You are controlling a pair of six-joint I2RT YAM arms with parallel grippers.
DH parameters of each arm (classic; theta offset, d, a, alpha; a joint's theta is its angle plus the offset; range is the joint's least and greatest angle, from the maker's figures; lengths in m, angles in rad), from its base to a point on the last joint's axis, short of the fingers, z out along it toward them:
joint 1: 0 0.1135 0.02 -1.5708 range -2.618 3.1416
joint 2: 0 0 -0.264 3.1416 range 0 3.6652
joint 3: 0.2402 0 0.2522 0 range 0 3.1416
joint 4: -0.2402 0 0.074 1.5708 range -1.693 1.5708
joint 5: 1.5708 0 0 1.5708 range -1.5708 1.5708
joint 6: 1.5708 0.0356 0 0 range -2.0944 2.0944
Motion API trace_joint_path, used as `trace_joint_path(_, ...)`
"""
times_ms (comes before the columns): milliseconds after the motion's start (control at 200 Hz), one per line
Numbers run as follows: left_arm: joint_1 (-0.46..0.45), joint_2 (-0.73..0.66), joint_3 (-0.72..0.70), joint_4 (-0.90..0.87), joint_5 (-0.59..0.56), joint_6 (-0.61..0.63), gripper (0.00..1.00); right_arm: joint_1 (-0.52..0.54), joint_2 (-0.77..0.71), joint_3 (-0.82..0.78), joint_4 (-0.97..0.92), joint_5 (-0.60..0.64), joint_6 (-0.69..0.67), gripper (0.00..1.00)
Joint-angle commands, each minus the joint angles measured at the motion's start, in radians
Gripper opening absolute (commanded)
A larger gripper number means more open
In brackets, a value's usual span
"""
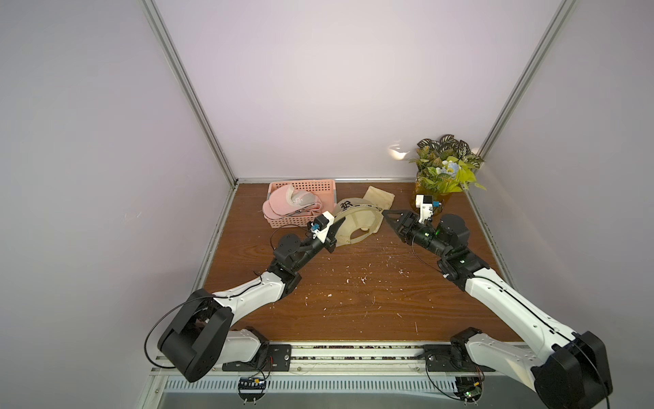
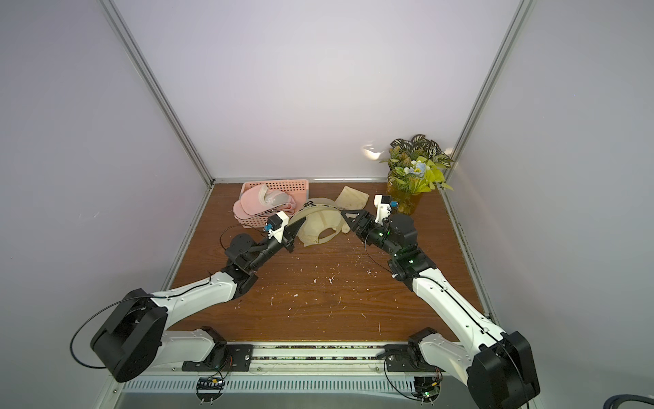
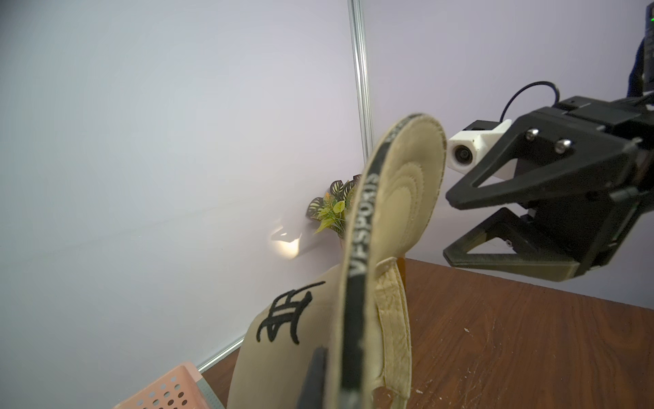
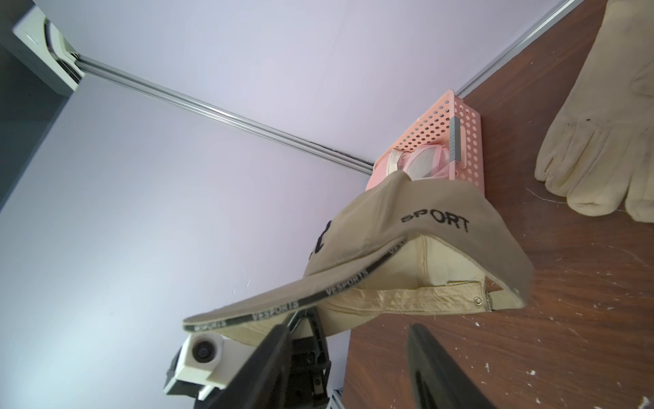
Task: Turn the baseball cap inside out
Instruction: Place the baseball cap at the center of the board.
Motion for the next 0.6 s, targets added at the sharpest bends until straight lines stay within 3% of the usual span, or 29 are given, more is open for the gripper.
trace_joint_path(0, -0.004, 0.006, -0.001, 0.09, 0.047, 0.048, 0.0, -0.005, 0.019, -0.001, 0.121, -0.06, 0.129, 0.56)
trace_joint_path(595, -0.004, -0.004, -0.023, 0.112, 0.104, 0.076, 0.0, -0.007, 0.043, -0.044, 0.176, -0.015, 0.184, 0.47)
